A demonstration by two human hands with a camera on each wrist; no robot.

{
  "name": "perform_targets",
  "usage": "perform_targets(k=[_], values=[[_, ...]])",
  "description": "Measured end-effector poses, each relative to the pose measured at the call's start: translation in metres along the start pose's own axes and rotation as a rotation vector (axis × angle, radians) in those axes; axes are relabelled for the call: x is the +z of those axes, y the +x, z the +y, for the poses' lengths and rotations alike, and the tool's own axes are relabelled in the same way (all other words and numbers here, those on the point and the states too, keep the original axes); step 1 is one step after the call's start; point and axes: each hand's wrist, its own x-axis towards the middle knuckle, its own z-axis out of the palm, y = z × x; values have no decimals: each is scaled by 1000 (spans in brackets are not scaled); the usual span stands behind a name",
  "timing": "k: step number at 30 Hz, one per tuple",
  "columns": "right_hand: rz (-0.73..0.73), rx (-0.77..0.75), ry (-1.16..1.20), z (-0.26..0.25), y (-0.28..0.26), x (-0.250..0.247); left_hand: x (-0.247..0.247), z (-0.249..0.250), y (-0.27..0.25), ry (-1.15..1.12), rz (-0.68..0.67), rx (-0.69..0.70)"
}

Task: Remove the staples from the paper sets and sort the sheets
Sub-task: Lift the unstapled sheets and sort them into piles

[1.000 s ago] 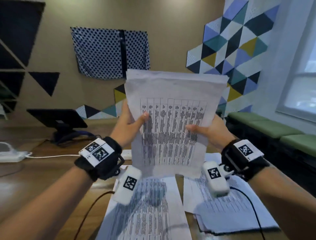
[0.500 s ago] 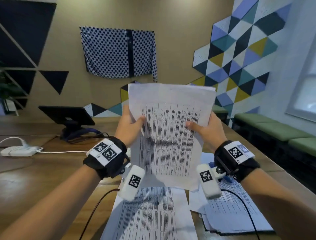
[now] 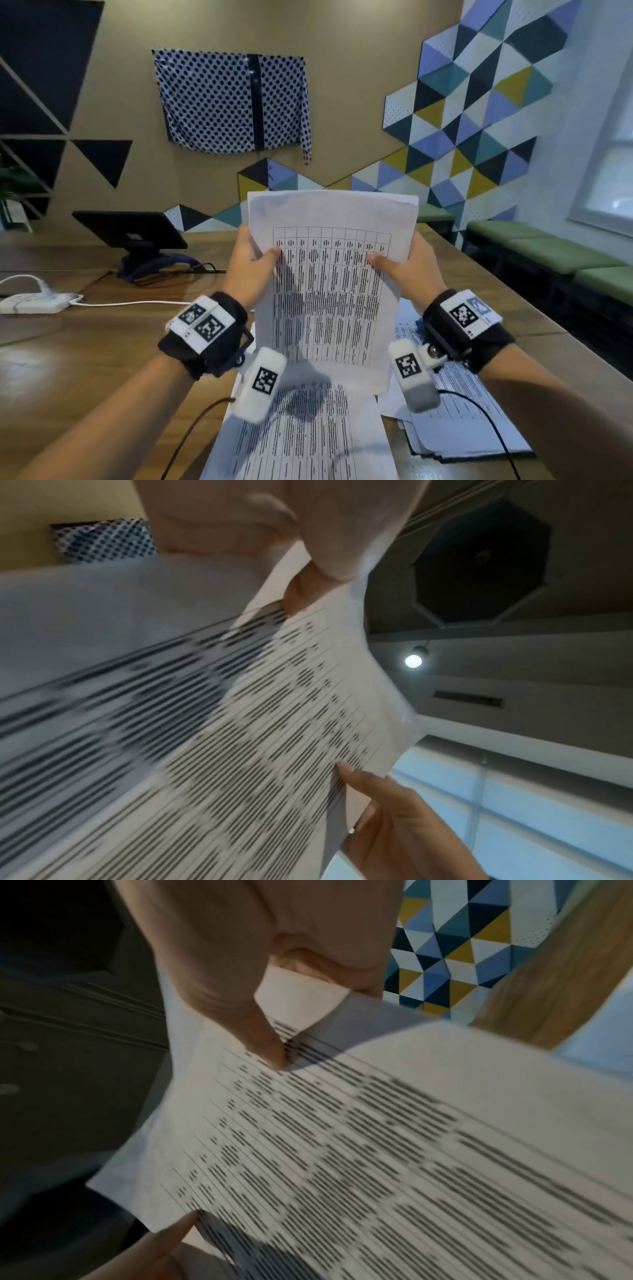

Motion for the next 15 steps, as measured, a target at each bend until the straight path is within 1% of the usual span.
perform_targets(k=[3,6,8,10,11,13,15], values=[[-90,66,-83,22,-8,2,4,-20,-9,31,-25,-63],[-135,60,-149,26,-6,-1,8,-21,-6,54,-33,-62],[-164,79,-139,28,-1,-6,10,-19,-3,47,-31,-58],[-226,118,-113,32,2,-13,11,-20,-2,57,-29,-51],[-267,130,-152,37,5,-19,11,-22,-1,67,-25,-46],[-309,128,-427,55,17,-33,12,-25,-1,80,-8,-30],[-330,152,-802,81,28,-47,12,-29,0,83,4,-28]])
